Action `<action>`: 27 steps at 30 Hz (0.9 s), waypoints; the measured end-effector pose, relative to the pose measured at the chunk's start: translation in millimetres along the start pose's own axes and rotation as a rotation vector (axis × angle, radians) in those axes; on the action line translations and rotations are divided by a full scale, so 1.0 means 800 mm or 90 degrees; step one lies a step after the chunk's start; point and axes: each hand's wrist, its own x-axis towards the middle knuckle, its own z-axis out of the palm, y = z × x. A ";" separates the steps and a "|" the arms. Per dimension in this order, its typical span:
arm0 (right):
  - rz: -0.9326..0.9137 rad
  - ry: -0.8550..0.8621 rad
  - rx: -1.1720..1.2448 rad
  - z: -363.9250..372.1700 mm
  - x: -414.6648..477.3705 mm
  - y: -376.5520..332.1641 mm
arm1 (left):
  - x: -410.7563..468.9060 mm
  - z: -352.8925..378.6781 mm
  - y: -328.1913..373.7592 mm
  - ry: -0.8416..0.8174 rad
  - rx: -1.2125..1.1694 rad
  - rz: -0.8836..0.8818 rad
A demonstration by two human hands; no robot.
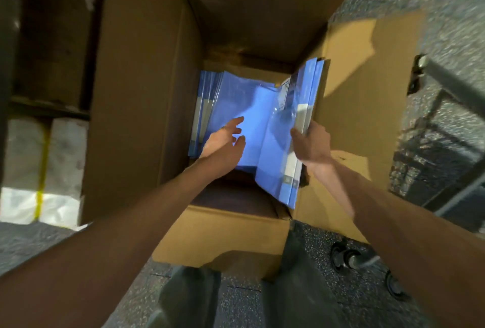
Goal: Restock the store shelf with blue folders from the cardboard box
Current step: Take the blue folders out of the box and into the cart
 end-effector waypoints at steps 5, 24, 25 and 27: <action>-0.046 -0.095 0.015 -0.096 -0.058 -0.051 | -0.055 -0.082 0.124 0.009 0.249 0.175; -0.515 -0.375 -0.358 -0.470 -0.335 -0.239 | -0.381 -0.209 0.525 -0.092 0.804 0.384; -0.527 -0.386 -0.366 -0.480 -0.345 -0.245 | -0.394 -0.212 0.529 -0.093 0.789 0.387; -0.543 -0.381 -0.414 -0.496 -0.366 -0.256 | -0.418 -0.216 0.535 -0.084 0.787 0.392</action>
